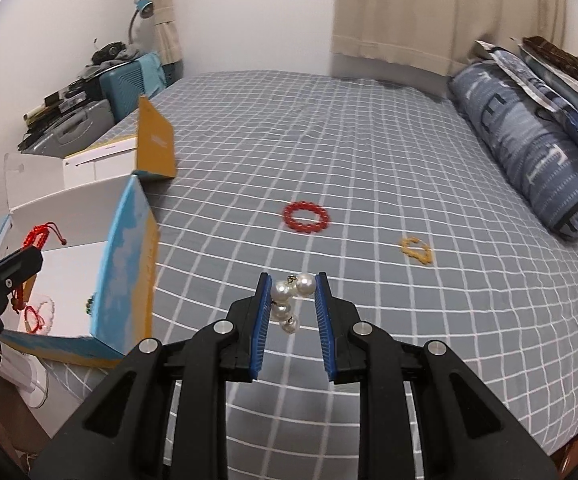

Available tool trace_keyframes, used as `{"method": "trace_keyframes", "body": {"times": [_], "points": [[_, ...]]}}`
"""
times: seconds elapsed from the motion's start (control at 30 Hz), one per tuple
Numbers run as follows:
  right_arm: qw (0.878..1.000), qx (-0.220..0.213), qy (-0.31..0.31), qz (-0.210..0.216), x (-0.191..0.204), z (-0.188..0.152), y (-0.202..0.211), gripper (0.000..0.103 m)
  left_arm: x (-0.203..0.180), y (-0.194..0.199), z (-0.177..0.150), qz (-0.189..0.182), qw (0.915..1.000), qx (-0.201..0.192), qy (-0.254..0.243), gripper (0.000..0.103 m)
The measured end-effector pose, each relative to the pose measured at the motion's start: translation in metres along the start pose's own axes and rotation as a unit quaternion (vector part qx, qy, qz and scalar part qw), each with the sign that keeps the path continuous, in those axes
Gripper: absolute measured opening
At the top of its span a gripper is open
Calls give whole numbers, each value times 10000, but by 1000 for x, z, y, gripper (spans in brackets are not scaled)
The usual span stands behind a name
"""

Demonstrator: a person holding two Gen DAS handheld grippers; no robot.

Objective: Organize jewelry
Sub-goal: 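Carry held red cord bracelet and pearl earring over the white box, then open both tools to drop the bracelet and earring into the box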

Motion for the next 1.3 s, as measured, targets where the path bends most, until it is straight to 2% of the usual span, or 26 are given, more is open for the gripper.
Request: {"method": "trace_keyframes", "body": {"times": [0.5, 0.77, 1.07, 1.3], "points": [[9966, -116, 431, 689, 108, 30, -16, 21, 100, 1, 6, 612, 9969, -17, 495, 4], [9921, -155, 697, 1036, 169, 39, -24, 21, 153, -5, 5, 1004, 9920, 18, 767, 4], [9871, 124, 969, 1270, 230, 33, -51, 21, 200, -28, -6, 1284, 9859, 323, 1020, 4], [9853, 486, 1036, 1270, 249, 24, -77, 21, 228, -48, -19, 1424, 9805, 690, 1163, 5]]}}
Point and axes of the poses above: each gripper's, at about its wrist camera, not at the fingertips, and y roughly against the way its jaws point, x to its left, z to its top, the point moved 6 cm from there along -y, roughly the way its jaws point, and after that the axes turned 7 degrees about y, right-handed, at the moved point
